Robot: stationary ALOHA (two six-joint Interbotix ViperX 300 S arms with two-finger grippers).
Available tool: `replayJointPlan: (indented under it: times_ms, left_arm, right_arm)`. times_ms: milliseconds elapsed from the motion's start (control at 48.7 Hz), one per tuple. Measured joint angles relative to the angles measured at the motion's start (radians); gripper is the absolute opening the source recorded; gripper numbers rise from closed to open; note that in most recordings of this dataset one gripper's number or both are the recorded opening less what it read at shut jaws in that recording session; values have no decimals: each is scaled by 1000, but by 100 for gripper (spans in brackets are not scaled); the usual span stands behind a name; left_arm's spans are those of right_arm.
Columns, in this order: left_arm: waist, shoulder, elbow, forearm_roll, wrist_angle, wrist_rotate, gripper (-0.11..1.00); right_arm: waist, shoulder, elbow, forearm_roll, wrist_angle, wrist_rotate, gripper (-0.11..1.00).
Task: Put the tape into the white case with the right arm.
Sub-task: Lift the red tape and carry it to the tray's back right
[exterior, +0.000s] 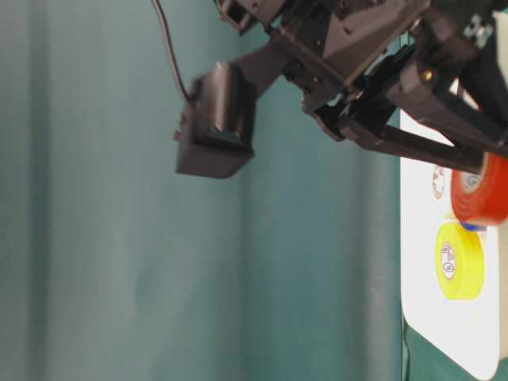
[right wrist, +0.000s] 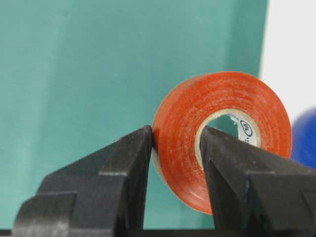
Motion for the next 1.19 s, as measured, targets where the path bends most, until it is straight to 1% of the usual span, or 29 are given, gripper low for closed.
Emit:
replayJointPlan:
  times_ms: [144, 431, 575, 739, 965, 1191]
  left_arm:
    - [-2, 0, 0, 0, 0, 2, 0]
    - [-2, 0, 0, 0, 0, 0, 0]
    - [-2, 0, 0, 0, 2, 2, 0]
    - [-2, 0, 0, 0, 0, 2, 0]
    - [-2, 0, 0, 0, 0, 2, 0]
    - [0, 0, 0, 0, 0, 2, 0]
  right_arm:
    - [-64, -21, 8, 0, 20, -5, 3]
    - [-236, -72, 75, -2, 14, -8, 3]
    - [-291, -94, 103, -8, -18, -8, 3]
    - [-359, -100, 123, -31, -58, -8, 3]
    - [-393, -100, 135, -35, -110, -8, 3]
    - [-410, -100, 146, -35, -117, -8, 3]
